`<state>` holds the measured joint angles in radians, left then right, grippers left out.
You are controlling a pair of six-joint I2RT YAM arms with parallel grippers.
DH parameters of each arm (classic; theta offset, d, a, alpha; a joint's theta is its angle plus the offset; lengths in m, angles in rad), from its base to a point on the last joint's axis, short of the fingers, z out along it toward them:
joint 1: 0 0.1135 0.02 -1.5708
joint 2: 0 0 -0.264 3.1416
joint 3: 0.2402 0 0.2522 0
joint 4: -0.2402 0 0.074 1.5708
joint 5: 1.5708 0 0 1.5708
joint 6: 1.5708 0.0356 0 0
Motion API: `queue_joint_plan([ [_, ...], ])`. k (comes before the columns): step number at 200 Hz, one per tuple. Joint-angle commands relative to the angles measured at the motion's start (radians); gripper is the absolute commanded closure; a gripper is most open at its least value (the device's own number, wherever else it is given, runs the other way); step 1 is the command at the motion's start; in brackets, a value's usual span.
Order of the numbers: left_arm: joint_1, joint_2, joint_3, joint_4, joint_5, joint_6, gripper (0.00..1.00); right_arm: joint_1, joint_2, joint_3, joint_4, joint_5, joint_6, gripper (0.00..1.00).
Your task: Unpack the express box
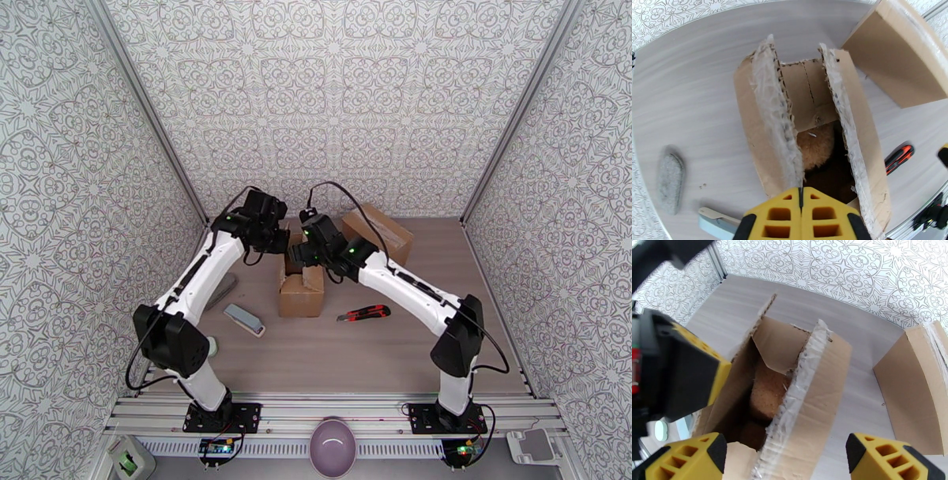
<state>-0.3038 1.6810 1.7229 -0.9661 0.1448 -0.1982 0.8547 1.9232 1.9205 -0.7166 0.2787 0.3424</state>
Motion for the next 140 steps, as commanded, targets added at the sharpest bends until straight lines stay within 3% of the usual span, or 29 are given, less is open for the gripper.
queue_joint_plan([
  [1, 0.013, -0.070, -0.037, 0.103, 0.073, -0.056, 1.00, -0.002, 0.066, 0.051, -0.112, 0.088, 0.015, 0.16],
  [52, 0.031, -0.118, -0.082, 0.154, 0.128, -0.083, 1.00, -0.003, 0.118, 0.123, -0.204, 0.113, 0.013, 0.19],
  [85, 0.034, -0.133, -0.084, 0.148, 0.109, -0.079, 1.00, -0.014, 0.099, 0.124, -0.236, 0.130, 0.013, 0.32],
  [117, 0.049, -0.153, -0.109, 0.166, 0.072, -0.080, 1.00, -0.045, 0.047, 0.046, -0.225, 0.061, 0.057, 0.46],
  [140, 0.051, -0.158, -0.115, 0.172, 0.066, -0.079, 1.00, -0.069, 0.013, -0.022, -0.219, 0.023, 0.087, 0.48],
])
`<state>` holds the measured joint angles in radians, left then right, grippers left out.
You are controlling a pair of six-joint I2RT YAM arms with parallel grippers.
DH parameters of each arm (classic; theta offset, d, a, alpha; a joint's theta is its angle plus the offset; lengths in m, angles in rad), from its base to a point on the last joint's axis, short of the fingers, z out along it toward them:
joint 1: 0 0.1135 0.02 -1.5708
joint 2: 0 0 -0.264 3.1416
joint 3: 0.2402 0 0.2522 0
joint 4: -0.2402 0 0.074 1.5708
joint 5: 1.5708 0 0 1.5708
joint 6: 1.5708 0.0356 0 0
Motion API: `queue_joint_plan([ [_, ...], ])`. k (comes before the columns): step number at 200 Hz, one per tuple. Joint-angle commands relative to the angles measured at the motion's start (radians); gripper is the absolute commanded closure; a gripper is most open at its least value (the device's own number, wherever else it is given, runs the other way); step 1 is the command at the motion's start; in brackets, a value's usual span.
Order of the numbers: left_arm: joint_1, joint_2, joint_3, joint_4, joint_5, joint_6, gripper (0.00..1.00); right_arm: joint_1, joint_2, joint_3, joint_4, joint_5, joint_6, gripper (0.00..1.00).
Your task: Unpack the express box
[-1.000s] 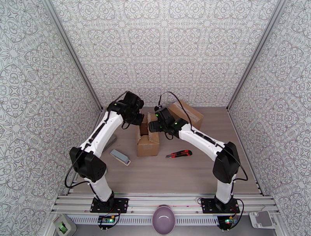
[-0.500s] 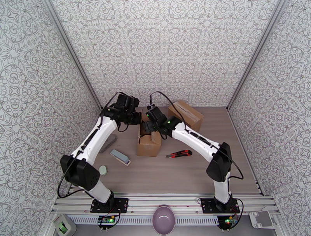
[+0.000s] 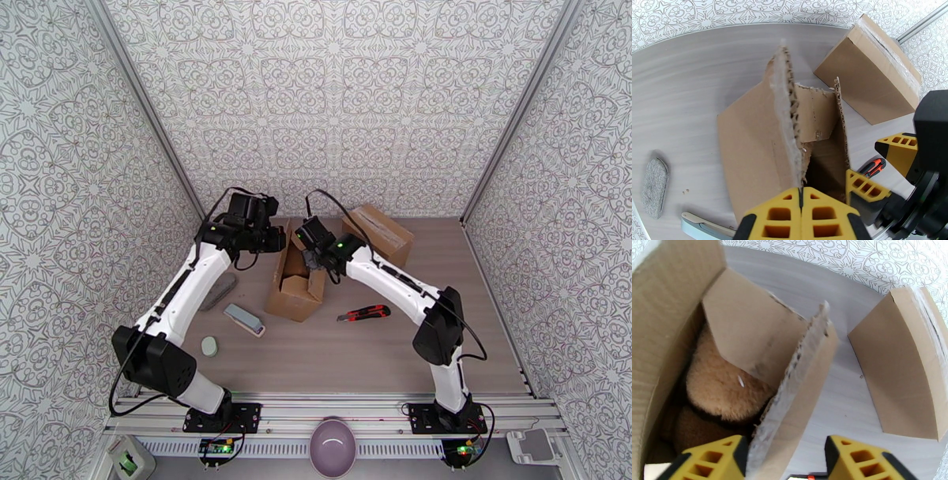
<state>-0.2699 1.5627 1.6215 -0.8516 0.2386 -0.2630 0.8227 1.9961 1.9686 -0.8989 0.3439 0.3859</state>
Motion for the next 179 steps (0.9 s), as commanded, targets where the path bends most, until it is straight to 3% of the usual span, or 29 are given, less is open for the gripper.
queue_joint_plan([
  [1, 0.017, -0.039, -0.013, 0.058, -0.028, -0.014, 1.00, -0.038, -0.066, -0.077, -0.034, -0.046, 0.046, 0.48],
  [63, 0.021, -0.048, -0.044, 0.063, -0.051, 0.001, 1.00, -0.103, -0.172, -0.262, 0.045, -0.164, 0.108, 0.63],
  [100, 0.024, -0.061, -0.071, 0.081, -0.032, -0.005, 1.00, -0.159, -0.207, -0.414, 0.137, -0.250, 0.155, 0.67],
  [134, 0.009, -0.062, -0.068, 0.090, -0.005, -0.016, 1.00, -0.166, -0.232, -0.429, 0.180, -0.282, 0.143, 0.59],
  [179, -0.039, -0.083, -0.067, 0.123, -0.034, -0.064, 1.00, -0.162, -0.296, -0.302, 0.228, -0.278, 0.135, 0.42],
])
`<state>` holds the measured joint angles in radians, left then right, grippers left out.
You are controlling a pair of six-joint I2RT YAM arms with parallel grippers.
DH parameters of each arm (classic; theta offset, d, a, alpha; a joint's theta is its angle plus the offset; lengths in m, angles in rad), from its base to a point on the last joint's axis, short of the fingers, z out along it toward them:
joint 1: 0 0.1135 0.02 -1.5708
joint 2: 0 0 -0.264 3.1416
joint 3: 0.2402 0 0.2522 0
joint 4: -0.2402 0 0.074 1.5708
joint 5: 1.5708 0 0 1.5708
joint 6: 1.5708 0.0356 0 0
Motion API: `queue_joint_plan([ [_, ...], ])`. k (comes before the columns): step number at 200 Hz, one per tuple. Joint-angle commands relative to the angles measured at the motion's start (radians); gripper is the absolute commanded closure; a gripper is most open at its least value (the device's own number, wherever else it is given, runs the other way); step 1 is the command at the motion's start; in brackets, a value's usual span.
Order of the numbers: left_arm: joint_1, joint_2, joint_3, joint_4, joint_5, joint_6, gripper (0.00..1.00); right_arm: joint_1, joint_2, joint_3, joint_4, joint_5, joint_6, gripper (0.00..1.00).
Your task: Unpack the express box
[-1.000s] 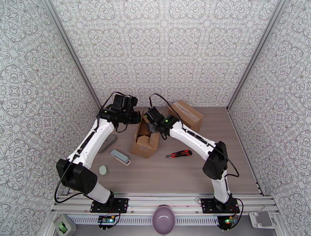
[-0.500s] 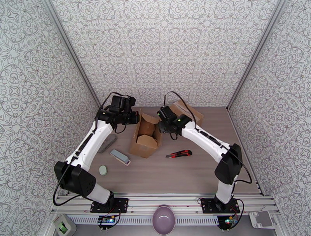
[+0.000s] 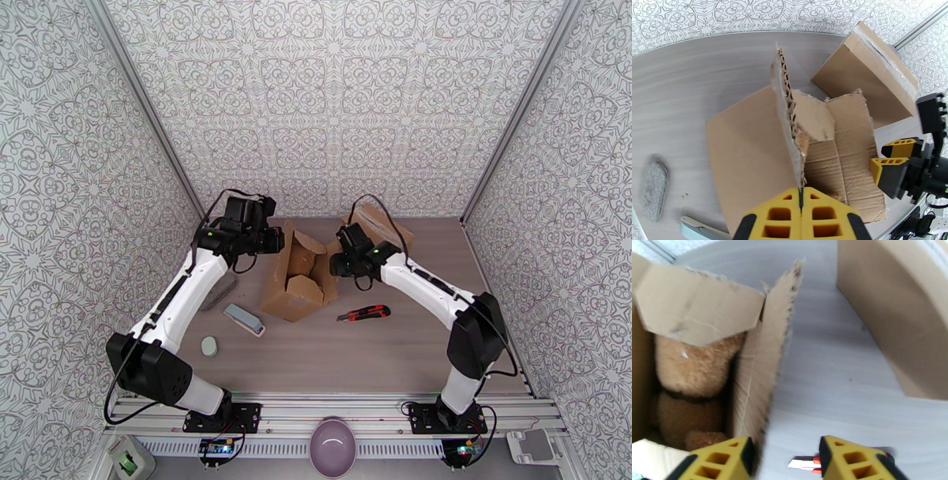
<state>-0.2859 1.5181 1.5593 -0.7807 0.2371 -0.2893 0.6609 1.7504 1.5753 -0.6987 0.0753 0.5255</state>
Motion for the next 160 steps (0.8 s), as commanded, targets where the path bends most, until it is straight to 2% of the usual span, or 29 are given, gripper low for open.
queue_joint_plan([
  [1, -0.023, -0.039, -0.004, 0.053, -0.035, -0.039, 1.00, 0.001, -0.050, 0.095, 0.028, -0.009, -0.004, 0.42],
  [41, -0.062, -0.033, -0.009, 0.063, -0.072, -0.052, 1.00, 0.046, 0.010, 0.225, 0.060, -0.044, -0.021, 0.40],
  [72, -0.072, -0.033, -0.015, 0.088, -0.075, -0.072, 1.00, 0.070, 0.128, 0.324, 0.027, -0.127, -0.005, 0.49],
  [107, -0.074, -0.029, -0.017, 0.107, -0.069, -0.100, 1.00, 0.104, 0.170, 0.304, 0.033, -0.126, 0.024, 0.54],
  [160, -0.083, -0.017, -0.019, 0.128, -0.030, -0.131, 1.00, 0.109, 0.238, 0.253, 0.087, -0.046, 0.075, 0.52],
])
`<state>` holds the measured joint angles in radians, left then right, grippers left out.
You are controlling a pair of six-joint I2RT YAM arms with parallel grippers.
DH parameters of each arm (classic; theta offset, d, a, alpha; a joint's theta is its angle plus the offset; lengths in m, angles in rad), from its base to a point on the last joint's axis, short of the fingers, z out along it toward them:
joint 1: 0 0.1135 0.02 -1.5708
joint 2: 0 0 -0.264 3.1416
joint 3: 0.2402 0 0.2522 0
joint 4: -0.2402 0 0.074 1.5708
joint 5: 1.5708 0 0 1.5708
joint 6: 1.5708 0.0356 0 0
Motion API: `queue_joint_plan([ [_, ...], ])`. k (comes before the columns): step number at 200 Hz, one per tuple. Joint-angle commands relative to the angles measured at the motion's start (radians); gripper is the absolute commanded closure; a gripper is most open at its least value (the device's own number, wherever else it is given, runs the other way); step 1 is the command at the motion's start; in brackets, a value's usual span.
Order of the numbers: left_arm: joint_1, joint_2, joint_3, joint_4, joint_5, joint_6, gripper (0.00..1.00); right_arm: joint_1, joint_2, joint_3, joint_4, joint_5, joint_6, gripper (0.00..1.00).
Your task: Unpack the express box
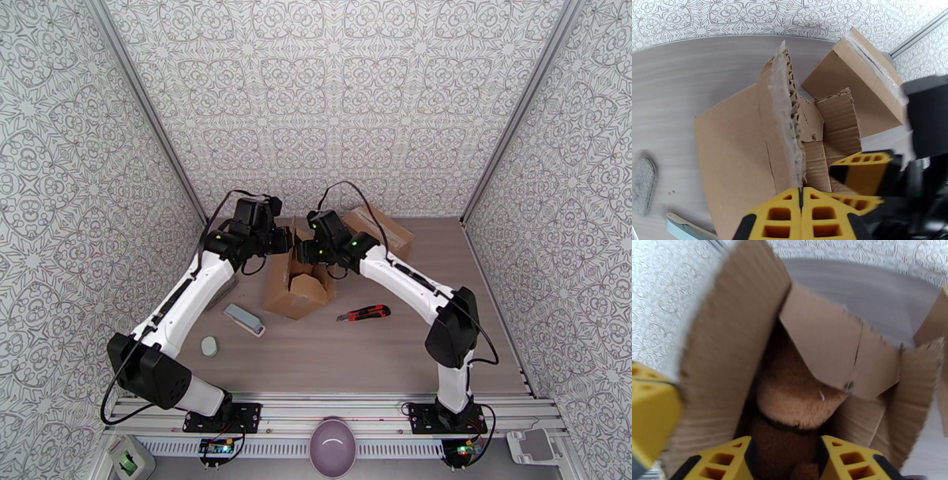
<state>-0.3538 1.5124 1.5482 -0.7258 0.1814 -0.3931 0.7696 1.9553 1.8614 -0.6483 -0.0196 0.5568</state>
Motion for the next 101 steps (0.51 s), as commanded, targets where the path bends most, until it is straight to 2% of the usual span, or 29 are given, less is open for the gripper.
queue_joint_plan([
  [1, -0.016, -0.011, -0.008, 0.073, 0.026, -0.027, 1.00, 0.000, 0.035, -0.035, 0.042, 0.048, 0.047, 0.52],
  [15, -0.021, -0.008, -0.012, 0.075, 0.031, -0.031, 1.00, -0.001, 0.048, -0.047, 0.073, 0.062, 0.066, 0.51],
  [26, -0.023, -0.006, -0.013, 0.077, 0.038, -0.034, 1.00, -0.001, 0.065, -0.049, 0.094, 0.068, 0.084, 0.43],
  [42, -0.027, -0.001, -0.013, 0.081, 0.053, -0.039, 1.00, -0.003, 0.087, -0.040, 0.109, 0.078, 0.090, 0.41],
  [64, -0.030, 0.007, -0.014, 0.092, 0.061, -0.047, 1.00, -0.003, 0.114, -0.046, 0.144, 0.103, 0.105, 0.31],
  [87, -0.030, 0.021, -0.014, 0.096, 0.107, -0.046, 1.00, 0.000, 0.130, -0.077, 0.192, 0.164, 0.108, 0.31],
  [101, -0.025, 0.030, -0.013, 0.097, 0.120, -0.045, 1.00, 0.003, 0.141, -0.091, 0.212, 0.205, 0.093, 0.39],
])
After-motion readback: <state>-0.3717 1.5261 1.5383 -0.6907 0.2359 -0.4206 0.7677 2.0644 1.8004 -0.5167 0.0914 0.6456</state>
